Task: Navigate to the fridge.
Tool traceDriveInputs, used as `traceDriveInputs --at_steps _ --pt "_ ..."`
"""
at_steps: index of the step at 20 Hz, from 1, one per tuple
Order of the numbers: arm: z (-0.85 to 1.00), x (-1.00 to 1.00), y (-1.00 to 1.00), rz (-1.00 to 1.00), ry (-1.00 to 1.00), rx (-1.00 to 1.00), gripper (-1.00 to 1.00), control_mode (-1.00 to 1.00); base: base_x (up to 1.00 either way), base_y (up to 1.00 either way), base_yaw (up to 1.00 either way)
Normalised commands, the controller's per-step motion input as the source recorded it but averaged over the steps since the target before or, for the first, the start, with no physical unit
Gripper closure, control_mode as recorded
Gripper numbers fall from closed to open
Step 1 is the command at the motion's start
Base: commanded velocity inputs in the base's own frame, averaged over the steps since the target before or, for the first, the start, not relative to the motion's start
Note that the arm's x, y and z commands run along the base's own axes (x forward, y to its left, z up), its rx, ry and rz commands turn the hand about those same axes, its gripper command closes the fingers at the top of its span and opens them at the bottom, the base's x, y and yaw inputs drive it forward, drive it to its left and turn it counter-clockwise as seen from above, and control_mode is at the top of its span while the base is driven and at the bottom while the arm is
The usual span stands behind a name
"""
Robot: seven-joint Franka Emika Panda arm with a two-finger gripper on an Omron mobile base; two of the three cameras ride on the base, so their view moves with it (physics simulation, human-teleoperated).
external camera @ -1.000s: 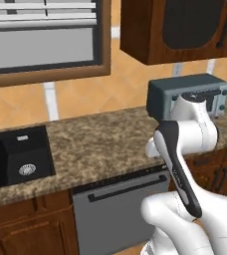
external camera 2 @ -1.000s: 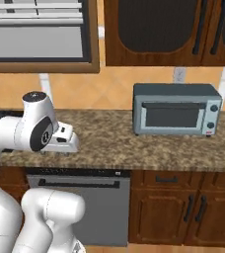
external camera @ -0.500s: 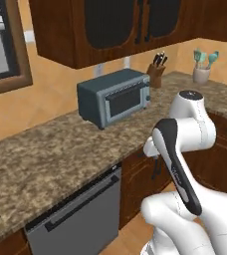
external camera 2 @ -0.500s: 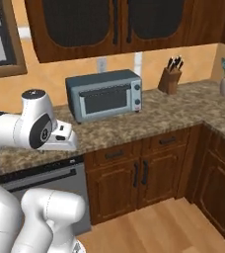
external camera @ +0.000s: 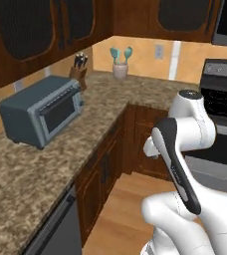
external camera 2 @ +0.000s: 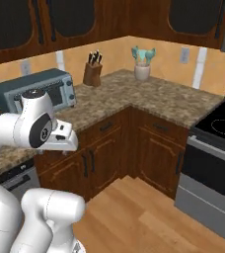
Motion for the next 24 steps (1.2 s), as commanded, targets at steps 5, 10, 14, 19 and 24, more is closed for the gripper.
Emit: traceDriveInputs --at_steps 5,10,14,19,24 --pt "0.00 0.00 0.00 0.00 0.00 0.00 -1.00 1.00 -0.38 -0.12 -0.67" --pt "0.00 0.00 0.00 0.00 0.00 0.00 -1.00 1.00 -0.20 -0.05 -0.72" --pt "0.00 0.00 0.00 0.00 0.00 0.00 -1.00 1.00 -0.02 -0.03 -0.76" --pt "0.00 0.00 0.00 0.00 0.00 0.00 -1.00 1.00 0.03 -0.11 -0.76" --pt "0.00 0.00 0.00 0.00 0.00 0.00 -1.00 1.00 0.65 -0.15 -0.52"
